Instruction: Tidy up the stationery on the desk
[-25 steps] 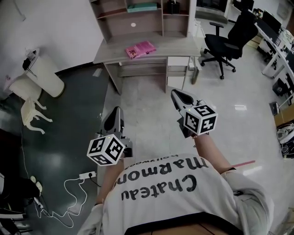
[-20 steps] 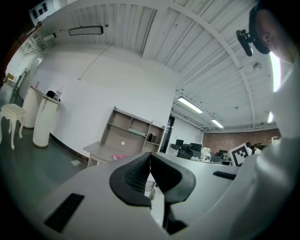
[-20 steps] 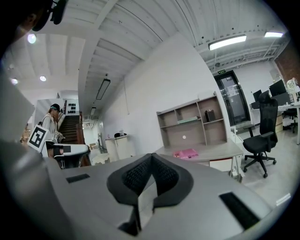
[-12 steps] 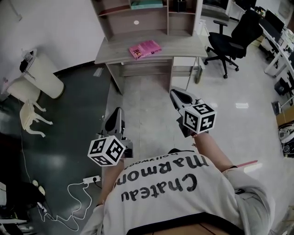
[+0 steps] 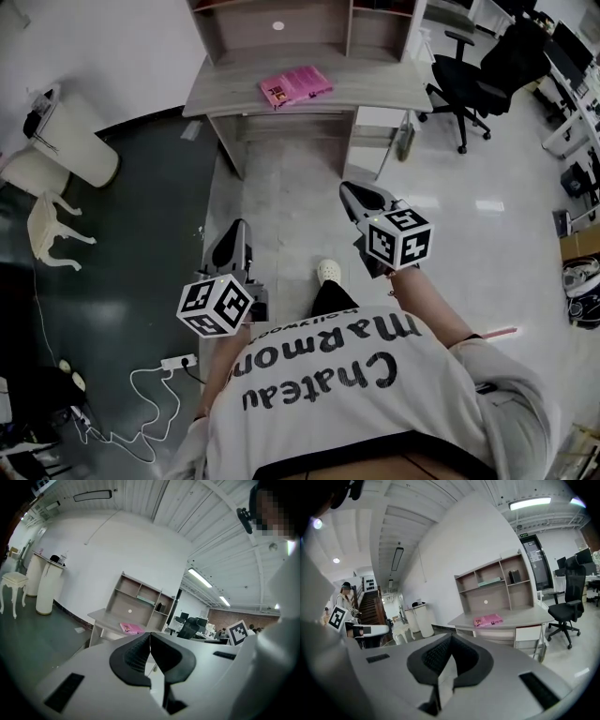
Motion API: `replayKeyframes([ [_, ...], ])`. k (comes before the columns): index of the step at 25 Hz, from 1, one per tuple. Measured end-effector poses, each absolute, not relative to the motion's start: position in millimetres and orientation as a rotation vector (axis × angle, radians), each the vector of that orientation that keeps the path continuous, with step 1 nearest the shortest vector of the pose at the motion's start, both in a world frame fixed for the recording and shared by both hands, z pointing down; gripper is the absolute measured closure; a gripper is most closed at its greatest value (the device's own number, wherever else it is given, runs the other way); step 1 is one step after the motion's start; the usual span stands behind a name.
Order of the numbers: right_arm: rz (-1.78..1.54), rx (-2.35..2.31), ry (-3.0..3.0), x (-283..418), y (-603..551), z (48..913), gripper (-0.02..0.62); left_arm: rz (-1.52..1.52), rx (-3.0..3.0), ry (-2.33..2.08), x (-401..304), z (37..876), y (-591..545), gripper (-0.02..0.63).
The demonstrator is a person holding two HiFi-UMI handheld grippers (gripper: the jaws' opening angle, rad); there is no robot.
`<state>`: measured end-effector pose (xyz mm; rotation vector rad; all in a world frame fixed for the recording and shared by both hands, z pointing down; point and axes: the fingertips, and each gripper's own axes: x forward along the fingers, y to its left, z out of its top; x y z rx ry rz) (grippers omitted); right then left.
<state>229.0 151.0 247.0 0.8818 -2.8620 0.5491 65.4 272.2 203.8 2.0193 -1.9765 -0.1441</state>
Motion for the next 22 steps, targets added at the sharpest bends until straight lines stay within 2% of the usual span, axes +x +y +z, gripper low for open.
replayKeyframes([
  [22,0.405,0.842,-2.945,187.4,-96.0,193.5,0.586,-0.215,2.101,-2.060,32.2,149.0,34.1,0.589],
])
